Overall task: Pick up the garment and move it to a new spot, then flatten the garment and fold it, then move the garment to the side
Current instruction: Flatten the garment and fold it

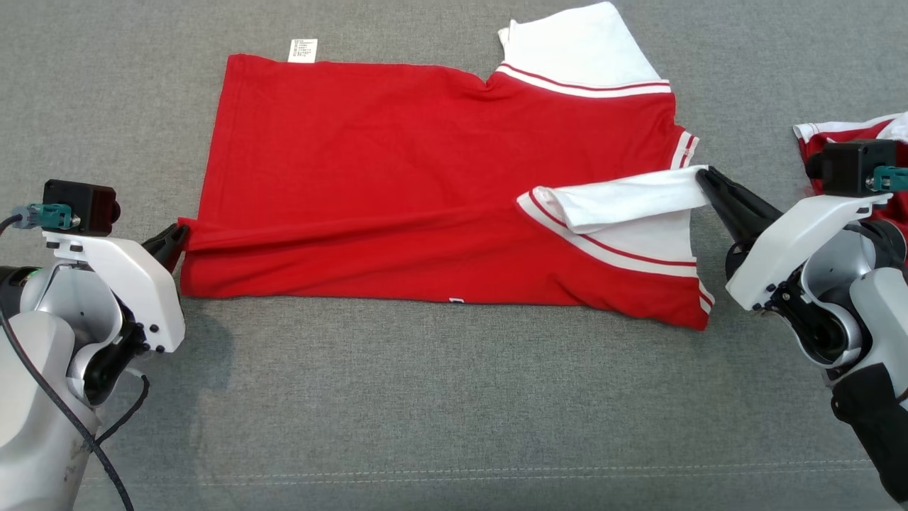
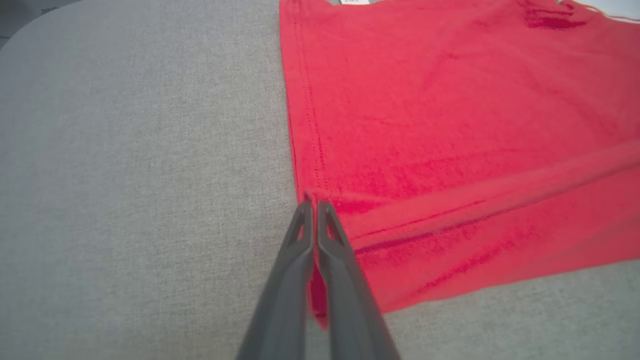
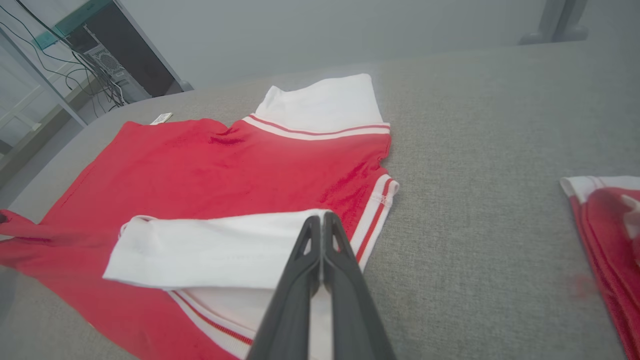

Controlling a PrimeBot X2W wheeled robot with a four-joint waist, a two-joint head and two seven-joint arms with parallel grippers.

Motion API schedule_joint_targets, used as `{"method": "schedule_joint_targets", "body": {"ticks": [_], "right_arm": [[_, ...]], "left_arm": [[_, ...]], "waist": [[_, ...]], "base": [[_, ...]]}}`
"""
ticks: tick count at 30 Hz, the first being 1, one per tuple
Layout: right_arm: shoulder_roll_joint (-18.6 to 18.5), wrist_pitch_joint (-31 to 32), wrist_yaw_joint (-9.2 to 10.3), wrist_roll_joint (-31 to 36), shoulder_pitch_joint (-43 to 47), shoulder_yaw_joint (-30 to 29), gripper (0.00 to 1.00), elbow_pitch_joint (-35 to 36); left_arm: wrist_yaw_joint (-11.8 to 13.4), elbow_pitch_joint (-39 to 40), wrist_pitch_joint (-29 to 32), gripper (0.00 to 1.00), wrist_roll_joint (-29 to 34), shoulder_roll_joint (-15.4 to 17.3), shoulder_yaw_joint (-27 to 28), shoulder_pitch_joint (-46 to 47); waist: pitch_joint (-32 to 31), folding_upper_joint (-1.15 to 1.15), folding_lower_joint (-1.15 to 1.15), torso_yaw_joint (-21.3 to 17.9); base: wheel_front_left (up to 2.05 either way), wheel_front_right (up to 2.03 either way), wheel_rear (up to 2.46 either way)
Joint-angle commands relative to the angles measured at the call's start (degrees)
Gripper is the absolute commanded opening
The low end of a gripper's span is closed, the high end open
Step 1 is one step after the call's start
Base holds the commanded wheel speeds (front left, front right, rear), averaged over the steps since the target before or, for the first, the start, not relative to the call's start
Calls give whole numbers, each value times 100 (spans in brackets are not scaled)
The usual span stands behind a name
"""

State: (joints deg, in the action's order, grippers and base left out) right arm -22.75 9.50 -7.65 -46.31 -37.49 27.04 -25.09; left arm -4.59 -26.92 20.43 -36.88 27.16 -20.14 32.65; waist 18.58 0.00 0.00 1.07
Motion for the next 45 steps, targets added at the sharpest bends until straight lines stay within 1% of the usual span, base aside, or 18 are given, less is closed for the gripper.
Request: {"method": "schedule_joint_targets", "body": {"ticks": [1,2,4,10,14,19,25,29,34,36,42,43,44,45], "right_arm": [[41,-161,16,41,-113,-1,100,-7],[80,-248,16,65,-161,-17,100,-76],[184,-487,16,72,-247,-139,100,-239],[267,-1211,16,344,-269,-413,100,-705],[271,-1461,16,295,87,-444,100,-771],[223,-1504,16,67,827,-235,100,-532],[257,-1590,16,-238,1452,-117,100,-243],[316,-1609,16,-402,1694,-76,100,-142],[393,-1588,16,-467,1718,-14,100,-187],[482,-1565,16,-517,1660,14,100,-290],[634,-1537,16,-760,1554,95,100,-445],[656,-1548,16,-821,1536,109,59,-445],[651,-1577,16,-839,1513,127,38,-453],[638,-1608,16,-842,1492,152,0,-462]], "left_arm": [[-51,-2,-215,55,85,236,211,347],[-65,-90,-322,100,93,214,209,374],[-92,-226,-602,100,110,164,224,438],[-64,-526,-1578,100,270,102,325,530],[-45,-721,-1989,100,216,33,405,310],[-7,-847,-2375,100,77,-116,492,-130],[-5,-1026,-2695,100,-46,-297,537,-443],[-15,-1124,-2875,100,-106,-385,552,-573],[-9,-1191,-3000,100,-170,-510,549,-639],[-23,-1236,-3046,100,-188,-558,528,-618],[-56,-1318,-3127,100,-181,-602,467,-551],[-62,-1332,-3139,100,-180,-605,458,-543],[-69,-1345,-3152,100,-185,-610,453,-538],[-76,-1360,-3166,100,-193,-616,449,-537]], "waist": [[33,0,0,-13],[45,0,0,-19],[64,0,0,-24],[15,0,0,-11],[-88,0,0,2],[-182,0,0,-19],[-260,0,0,-67],[-308,0,0,-101],[-288,0,0,-92],[-258,0,0,-57],[-220,0,0,35],[-217,0,0,42],[-214,0,0,47],[-212,0,0,49]], "base": [[0,0,0],[0,0,0],[0,0,0],[0,0,0],[0,0,0],[0,0,0],[0,0,0],[0,0,0],[0,0,0],[0,0,0],[0,0,0],[0,0,0],[0,0,0],[0,0,0]]}}
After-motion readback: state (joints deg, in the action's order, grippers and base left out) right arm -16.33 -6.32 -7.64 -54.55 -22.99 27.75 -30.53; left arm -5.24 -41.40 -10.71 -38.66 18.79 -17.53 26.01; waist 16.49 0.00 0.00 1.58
